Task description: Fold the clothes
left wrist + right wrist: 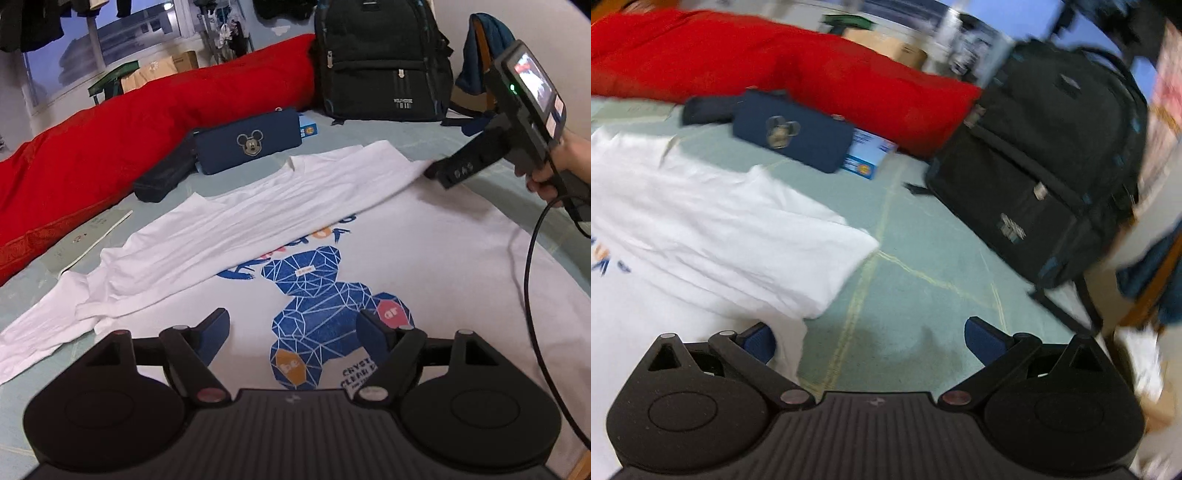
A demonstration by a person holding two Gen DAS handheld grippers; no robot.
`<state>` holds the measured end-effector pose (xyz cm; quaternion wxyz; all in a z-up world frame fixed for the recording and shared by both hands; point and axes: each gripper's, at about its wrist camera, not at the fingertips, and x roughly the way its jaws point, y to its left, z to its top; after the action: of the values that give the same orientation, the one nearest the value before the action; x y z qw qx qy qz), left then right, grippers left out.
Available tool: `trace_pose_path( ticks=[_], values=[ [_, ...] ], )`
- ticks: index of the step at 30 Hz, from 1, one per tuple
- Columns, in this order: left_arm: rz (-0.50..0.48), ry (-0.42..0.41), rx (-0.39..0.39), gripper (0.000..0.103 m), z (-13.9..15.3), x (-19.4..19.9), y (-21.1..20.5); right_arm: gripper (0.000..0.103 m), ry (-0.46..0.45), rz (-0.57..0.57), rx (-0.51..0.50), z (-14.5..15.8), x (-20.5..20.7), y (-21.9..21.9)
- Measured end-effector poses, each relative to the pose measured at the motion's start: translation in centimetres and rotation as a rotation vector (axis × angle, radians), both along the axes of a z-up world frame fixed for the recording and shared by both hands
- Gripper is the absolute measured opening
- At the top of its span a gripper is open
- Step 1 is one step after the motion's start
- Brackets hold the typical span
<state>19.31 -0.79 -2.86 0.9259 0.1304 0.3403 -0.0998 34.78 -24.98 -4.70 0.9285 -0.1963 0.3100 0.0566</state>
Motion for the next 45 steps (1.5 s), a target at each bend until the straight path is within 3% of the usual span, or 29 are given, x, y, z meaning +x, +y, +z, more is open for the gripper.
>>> trace_pose_path(
  ticks=[6,8,14,17,20,21,23,25,26,29,31,33,35,39,45],
  values=[
    [0.013,0.024,-0.013,0.078,-0.8,0.1,1.1,0.103,0.074,-0.063,0.143,-1.5,-0.2,-3.2],
    [0.017,0.025,-0.017,0.078,-0.9,0.1,1.6,0.103,0.086,-0.065,0.134,-1.2,-1.0,-3.1],
    [0.058,0.044,-0.057,0.078,-0.7,0.7,4.2,0.103,-0.002,0.01,0.115,2.5,-3.5,-1.5],
    [0.087,0.044,-0.049,0.078,-0.5,1.2,5.3,0.094,0.003,0.083,0.23,4.4,-2.6,-0.6],
    [0.091,0.035,-0.06,0.078,-0.1,1.7,5.8,0.069,0.068,0.13,0.345,5.0,0.2,0.1],
    [0.092,0.035,-0.068,0.078,0.0,1.9,6.0,0.059,0.112,0.135,0.383,4.6,1.6,0.3],
    [0.091,0.032,-0.08,0.078,0.0,2.2,6.2,0.052,0.207,0.123,0.437,3.0,4.4,0.8],
    [0.088,0.033,-0.092,0.078,-0.2,2.3,6.6,0.049,0.257,0.083,0.427,1.0,6.1,0.7],
    [0.089,0.034,-0.097,0.078,-0.3,2.3,6.8,0.04,0.259,0.064,0.414,0.2,6.4,0.1],
    [0.111,0.041,-0.101,0.078,-0.7,2.2,8.2,0.037,0.263,0.009,0.426,-0.9,6.6,-1.8],
    [0.124,0.053,-0.11,0.078,-1.0,2.5,8.9,0.038,0.234,-0.026,0.372,-0.2,6.1,-2.1],
    [0.135,0.064,-0.118,0.078,-1.2,2.9,9.3,0.038,0.224,-0.009,0.385,1.1,5.6,-1.6],
    [0.138,0.065,-0.129,0.078,-1.2,3.1,9.6,0.038,0.229,0.042,0.423,2.3,5.4,-0.3],
    [0.143,0.067,-0.115,0.078,-0.9,2.7,10.2,0.04,0.269,0.226,0.44,3.8,5.2,6.3],
    [0.171,0.084,-0.152,0.078,-0.1,0.6,13.0,0.04,0.263,0.547,0.35,4.4,6.7,18.6]
  ],
)
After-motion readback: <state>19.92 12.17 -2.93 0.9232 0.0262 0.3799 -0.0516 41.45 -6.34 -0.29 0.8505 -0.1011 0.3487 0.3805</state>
